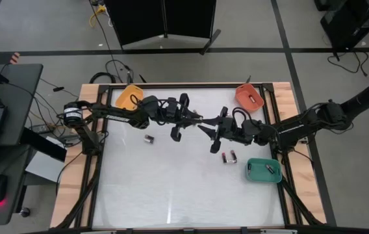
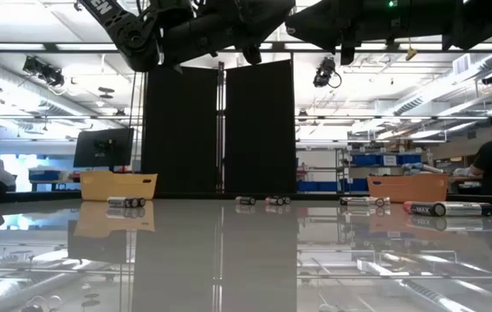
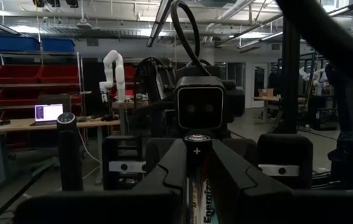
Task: Sort batteries
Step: Put the silver battery into the orange bin
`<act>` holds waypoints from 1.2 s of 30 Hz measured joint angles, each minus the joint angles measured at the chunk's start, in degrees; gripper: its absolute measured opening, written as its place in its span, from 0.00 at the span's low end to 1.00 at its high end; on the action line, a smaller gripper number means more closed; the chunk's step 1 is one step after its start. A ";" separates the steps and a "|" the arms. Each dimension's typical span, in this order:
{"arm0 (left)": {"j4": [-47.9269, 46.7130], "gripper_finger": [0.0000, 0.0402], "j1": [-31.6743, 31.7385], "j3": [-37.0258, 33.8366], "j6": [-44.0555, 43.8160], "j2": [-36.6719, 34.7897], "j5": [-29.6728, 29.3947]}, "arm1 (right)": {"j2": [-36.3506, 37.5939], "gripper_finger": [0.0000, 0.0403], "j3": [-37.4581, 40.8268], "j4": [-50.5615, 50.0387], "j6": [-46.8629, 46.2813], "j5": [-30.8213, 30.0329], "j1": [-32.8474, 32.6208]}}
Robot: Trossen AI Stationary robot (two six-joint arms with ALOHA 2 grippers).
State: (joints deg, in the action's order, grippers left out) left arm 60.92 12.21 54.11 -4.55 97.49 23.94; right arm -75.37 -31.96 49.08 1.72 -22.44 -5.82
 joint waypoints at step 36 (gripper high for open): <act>-2.37 0.11 -0.81 0.09 1.53 0.07 -0.33 | -0.02 0.37 -0.01 1.43 -0.20 1.81 0.00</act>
State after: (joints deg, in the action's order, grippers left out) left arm 58.55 11.40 54.19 -3.03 97.56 23.62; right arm -75.40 -31.97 50.51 1.52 -20.63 -5.82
